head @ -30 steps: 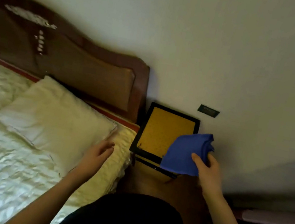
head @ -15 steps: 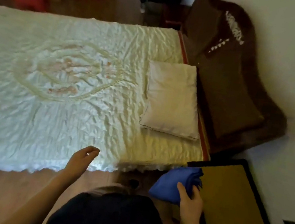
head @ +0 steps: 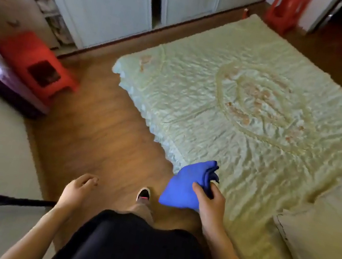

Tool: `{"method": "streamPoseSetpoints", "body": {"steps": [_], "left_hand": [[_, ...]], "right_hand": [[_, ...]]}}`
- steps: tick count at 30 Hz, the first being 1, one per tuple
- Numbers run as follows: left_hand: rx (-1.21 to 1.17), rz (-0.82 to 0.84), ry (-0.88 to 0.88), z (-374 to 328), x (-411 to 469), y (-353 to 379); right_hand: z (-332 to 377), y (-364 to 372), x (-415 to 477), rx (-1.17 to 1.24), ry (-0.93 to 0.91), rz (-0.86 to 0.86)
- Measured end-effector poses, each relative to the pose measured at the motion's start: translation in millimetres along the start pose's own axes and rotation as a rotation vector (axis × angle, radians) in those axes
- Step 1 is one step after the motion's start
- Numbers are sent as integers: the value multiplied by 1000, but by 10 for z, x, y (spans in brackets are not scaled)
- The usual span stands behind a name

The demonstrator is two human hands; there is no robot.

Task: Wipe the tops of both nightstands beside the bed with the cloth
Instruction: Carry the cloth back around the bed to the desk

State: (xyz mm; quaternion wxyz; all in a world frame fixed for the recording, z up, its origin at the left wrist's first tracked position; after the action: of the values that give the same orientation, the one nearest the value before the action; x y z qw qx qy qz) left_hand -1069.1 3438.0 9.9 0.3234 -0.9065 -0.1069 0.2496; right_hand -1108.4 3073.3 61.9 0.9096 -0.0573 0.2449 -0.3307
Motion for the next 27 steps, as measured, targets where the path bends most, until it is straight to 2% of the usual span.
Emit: {"method": "streamPoseSetpoints", "body": {"steps": [4, 8, 21, 24, 27], "left_hand": [[-115, -136, -283, 636, 73, -335], [-176, -170, -437, 891, 509, -503], [-218, -176, -196, -1017, 2902, -787], [-230, -210, -214, -1276, 3407, -739], [-235, -266, -321, -1360, 3756, -778]], "right_hand": [[234, 795, 239, -127, -43, 165], [485, 1486, 628, -184, -84, 228], [1700, 2915, 2616, -314, -194, 117], [1942, 3473, 3108, -325, -182, 155], [2240, 4098, 3467, -331, -158, 193]]}}
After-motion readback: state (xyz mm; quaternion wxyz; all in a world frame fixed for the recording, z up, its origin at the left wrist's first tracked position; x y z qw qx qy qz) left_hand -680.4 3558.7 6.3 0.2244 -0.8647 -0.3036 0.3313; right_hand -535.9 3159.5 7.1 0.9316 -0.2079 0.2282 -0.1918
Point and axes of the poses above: each hand's wrist, its own x-axis towards the middle knuckle, its own y-axis out of the palm, z = x × y, the point moved 4 cm from there along x, towards the middle knuckle, and after that the axes turned 12 degrees about -z, right-handed, at the moved point
